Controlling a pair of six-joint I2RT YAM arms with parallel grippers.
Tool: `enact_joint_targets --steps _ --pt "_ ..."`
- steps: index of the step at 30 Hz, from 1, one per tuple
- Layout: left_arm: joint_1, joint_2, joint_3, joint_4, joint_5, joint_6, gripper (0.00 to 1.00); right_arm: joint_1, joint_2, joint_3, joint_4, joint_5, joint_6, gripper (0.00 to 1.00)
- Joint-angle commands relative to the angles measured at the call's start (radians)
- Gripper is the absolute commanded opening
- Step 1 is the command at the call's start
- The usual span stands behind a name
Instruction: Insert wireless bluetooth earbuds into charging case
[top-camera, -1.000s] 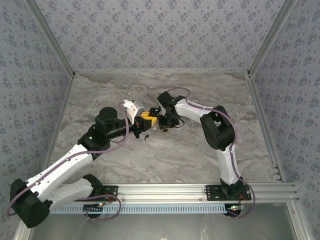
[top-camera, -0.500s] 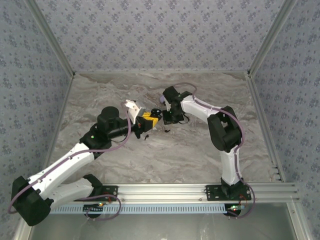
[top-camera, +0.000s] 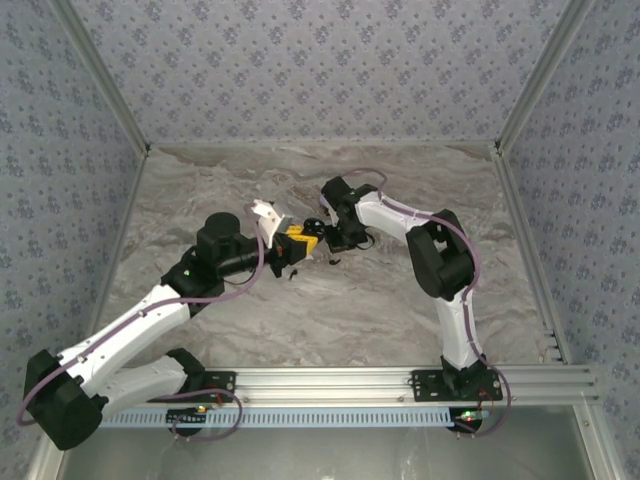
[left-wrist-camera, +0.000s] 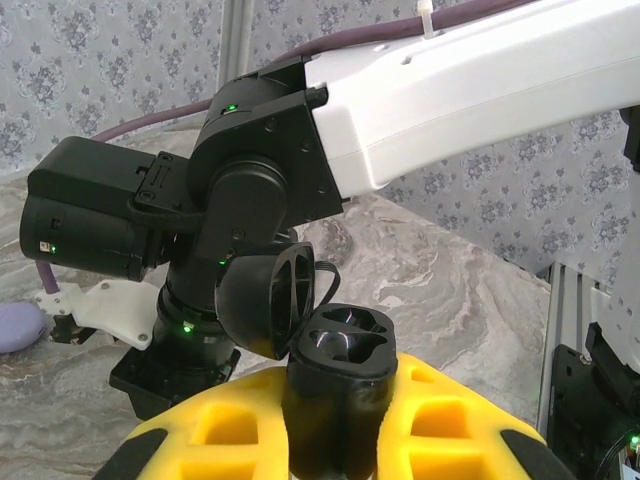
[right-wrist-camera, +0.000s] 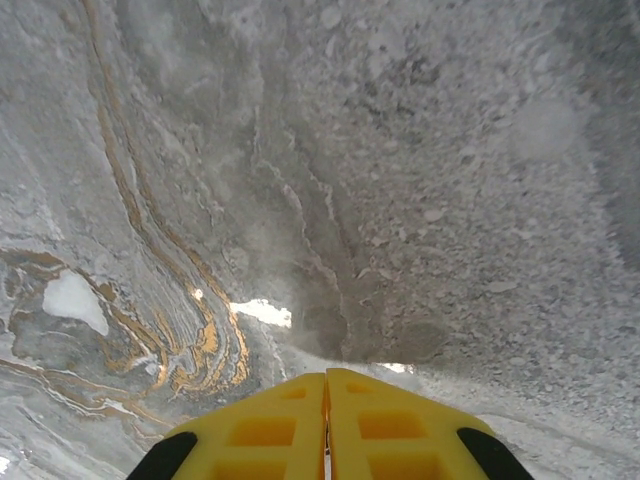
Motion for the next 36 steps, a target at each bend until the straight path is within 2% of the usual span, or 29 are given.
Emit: enact_joint_targets --steps 1,16,31,36 --pt "0.008 -0.001 0.043 0.028 0.023 -0.013 0.14 0.010 0.010 -0.021 -0.041 0.017 -0.024 0.10" --pt "0.007 -0.006 0.042 0.027 0.027 -0.020 0.14 0.034 -0.044 -0.093 -0.058 -0.018 -0.050 0.11" --pt "0.007 -0.012 0.040 0.025 0.023 -0.019 0.14 0.046 -0.083 -0.137 -0.009 -0.174 -0.086 0.13" --pt "0.007 -0.012 0.041 0.022 0.023 -0.019 0.14 0.046 -0.110 -0.134 -0.007 -0.145 -0.077 0.14"
